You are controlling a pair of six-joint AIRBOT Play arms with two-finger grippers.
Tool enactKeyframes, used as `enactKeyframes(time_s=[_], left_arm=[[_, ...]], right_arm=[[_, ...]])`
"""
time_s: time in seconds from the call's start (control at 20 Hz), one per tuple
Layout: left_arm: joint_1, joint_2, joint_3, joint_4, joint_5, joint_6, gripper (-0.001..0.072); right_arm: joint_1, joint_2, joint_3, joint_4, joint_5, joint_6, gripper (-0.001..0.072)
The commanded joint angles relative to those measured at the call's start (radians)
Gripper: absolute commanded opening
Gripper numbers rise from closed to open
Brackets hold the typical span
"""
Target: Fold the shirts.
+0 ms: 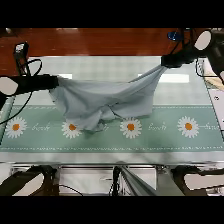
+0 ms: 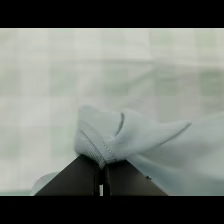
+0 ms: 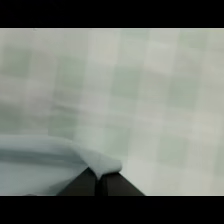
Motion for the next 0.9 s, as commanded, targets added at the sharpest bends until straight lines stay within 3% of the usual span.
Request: enactKeyframes(time_s=[0.0,0.45,0.75,0.8,0.85], left_arm=[[0.004,-0.106,-0.005,-0.001,0.157,-0.001,0.0021],[0.003,-0.304,-0.006,-0.061,0.042,-0.003,0.0021],[0.004,-0.323,-0.005,-0.060,0.041,-0.003,0.0023],[0.005,-0.323,-0.003,-0.060,0.040,-0.003,0.0031],[0.006,-0.319,0.004,-0.060,0.032,-0.003,0.0110]], right_arm=[[0.003,-0.069,0.000,0.062,-0.134,0.002,0.0031],[0.004,-0.198,0.000,0.152,-0.008,0.011,0.0031],[0.003,-0.218,0.000,0.164,0.058,0.009,0.0031],[0.004,-0.218,0.000,0.165,0.058,0.009,0.0031],[0.004,-0.217,0.000,0.168,0.060,0.009,0.0031]])
